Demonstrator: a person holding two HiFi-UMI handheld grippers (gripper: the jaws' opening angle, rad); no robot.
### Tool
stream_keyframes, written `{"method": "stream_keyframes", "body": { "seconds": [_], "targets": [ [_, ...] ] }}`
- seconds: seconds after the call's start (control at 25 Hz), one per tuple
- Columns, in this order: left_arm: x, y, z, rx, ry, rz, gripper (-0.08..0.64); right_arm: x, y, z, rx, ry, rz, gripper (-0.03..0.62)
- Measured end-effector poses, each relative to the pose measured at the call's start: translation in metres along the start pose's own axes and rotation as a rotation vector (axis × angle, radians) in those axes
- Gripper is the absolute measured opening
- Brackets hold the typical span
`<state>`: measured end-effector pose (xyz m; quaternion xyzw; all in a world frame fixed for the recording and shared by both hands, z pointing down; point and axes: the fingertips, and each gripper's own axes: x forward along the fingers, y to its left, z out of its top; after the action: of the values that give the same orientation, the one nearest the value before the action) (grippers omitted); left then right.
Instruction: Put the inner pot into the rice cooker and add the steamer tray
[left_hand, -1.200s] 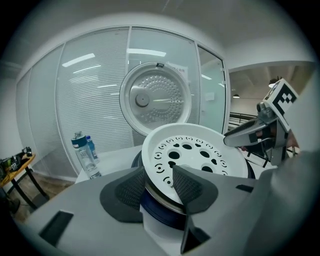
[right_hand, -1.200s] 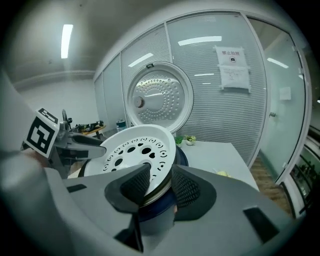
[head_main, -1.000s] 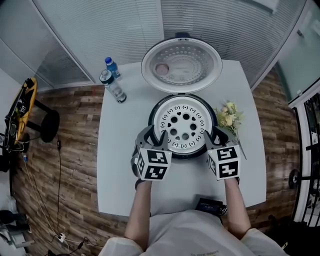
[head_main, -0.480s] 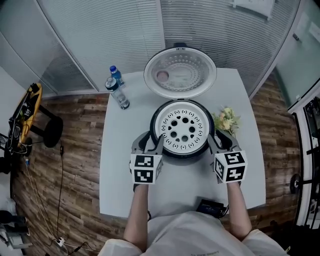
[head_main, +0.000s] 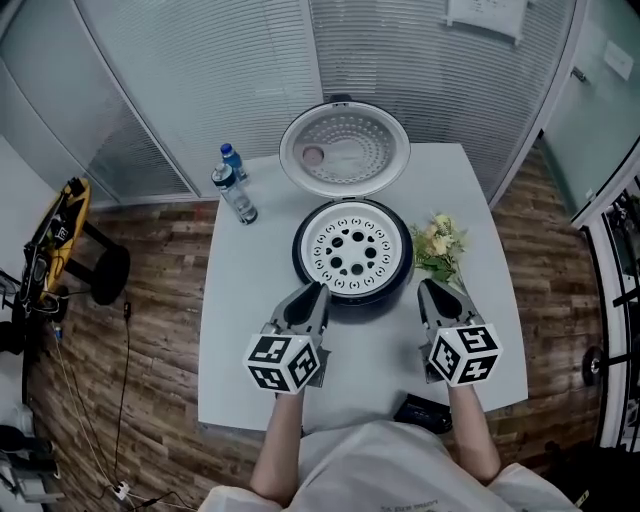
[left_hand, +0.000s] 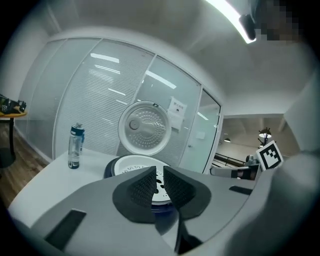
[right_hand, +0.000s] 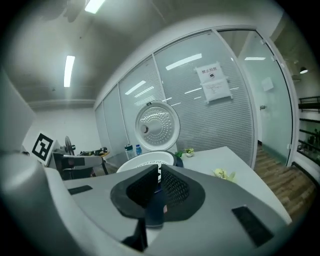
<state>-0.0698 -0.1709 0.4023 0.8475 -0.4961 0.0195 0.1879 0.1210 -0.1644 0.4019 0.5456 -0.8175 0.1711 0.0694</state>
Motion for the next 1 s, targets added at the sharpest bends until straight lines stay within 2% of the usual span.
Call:
{"method": "stream_keyframes", "body": {
  "seconds": [0.12, 0.32, 0.52, 0.84, 1.0],
  "targets": [
    [-0.004, -0.01, -0.007, 0.004, 0.016, -0.01, 0.015, -0.009, 0.001, 0.004, 0.023, -0.024, 0.005, 0.023],
    [-0.009, -0.026, -0.027, 0.05, 0.083, -0.014, 0.009, -0.019, 0.006, -0.003, -0.019, 0.003, 0.014, 0.018],
    [-0.021, -0.031, -0.036, 0.064, 0.086, -0.001, 0.009, -0.027, 0.014, -0.012, -0.026, 0.006, 0.025, 0.017],
    [-0.032, -0.035, -0.031, -0.002, 0.06, -0.048, 0.009, -0.033, 0.021, -0.017, -0.03, 0.018, 0.031, 0.017],
    [-0.036, -0.033, -0.033, 0.0, 0.068, -0.047, 0.009, -0.033, 0.023, -0.02, -0.031, 0.022, 0.033, 0.017]
  ]
}}
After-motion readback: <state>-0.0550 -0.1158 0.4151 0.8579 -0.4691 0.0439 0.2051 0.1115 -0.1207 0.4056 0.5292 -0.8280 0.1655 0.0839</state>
